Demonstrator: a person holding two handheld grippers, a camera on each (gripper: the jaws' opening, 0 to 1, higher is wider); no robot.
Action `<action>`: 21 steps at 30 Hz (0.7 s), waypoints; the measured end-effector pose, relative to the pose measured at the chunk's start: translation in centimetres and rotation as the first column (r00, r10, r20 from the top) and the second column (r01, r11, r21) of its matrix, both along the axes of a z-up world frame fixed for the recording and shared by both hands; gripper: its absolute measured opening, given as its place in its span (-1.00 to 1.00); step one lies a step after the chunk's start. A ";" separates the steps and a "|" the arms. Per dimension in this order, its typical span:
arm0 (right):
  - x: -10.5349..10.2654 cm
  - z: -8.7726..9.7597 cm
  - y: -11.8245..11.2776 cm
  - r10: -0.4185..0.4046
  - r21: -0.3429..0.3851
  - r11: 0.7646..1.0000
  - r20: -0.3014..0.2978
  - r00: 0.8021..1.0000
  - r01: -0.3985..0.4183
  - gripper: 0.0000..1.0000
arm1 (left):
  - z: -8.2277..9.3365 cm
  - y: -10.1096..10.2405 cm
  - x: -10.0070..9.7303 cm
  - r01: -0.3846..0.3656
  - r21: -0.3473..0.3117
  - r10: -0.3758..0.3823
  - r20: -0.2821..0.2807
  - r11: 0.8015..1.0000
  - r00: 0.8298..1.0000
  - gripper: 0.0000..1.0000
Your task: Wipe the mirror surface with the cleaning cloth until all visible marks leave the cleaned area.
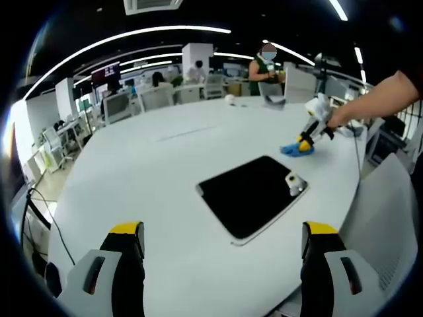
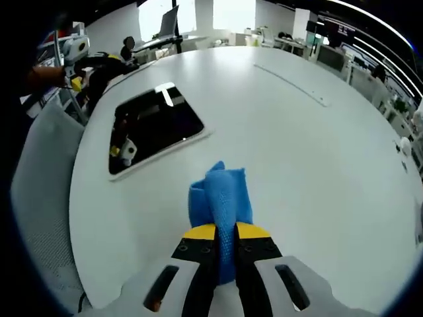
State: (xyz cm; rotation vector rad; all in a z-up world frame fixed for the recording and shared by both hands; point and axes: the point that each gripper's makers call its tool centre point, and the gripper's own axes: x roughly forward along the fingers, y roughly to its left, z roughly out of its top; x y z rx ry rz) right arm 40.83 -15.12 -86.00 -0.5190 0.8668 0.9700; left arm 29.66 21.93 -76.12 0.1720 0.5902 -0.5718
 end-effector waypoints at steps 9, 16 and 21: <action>-0.5 0.2 0.6 -0.040 0.064 0.997 -0.041 0.998 0.043 -0.66 | 0.1 0.1 -0.1 -0.002 -0.004 0.002 0.001 1.000 1.000 0.99; 1.8 2.7 1.4 -0.127 0.173 0.979 0.080 0.989 0.112 0.46 | 0.2 0.0 0.2 0.001 -0.007 -0.001 0.010 1.000 1.000 0.99; 2.1 3.8 1.9 -0.159 0.248 0.959 0.084 0.984 0.134 0.96 | 0.4 0.0 0.2 0.000 -0.007 0.000 0.016 1.000 1.000 0.99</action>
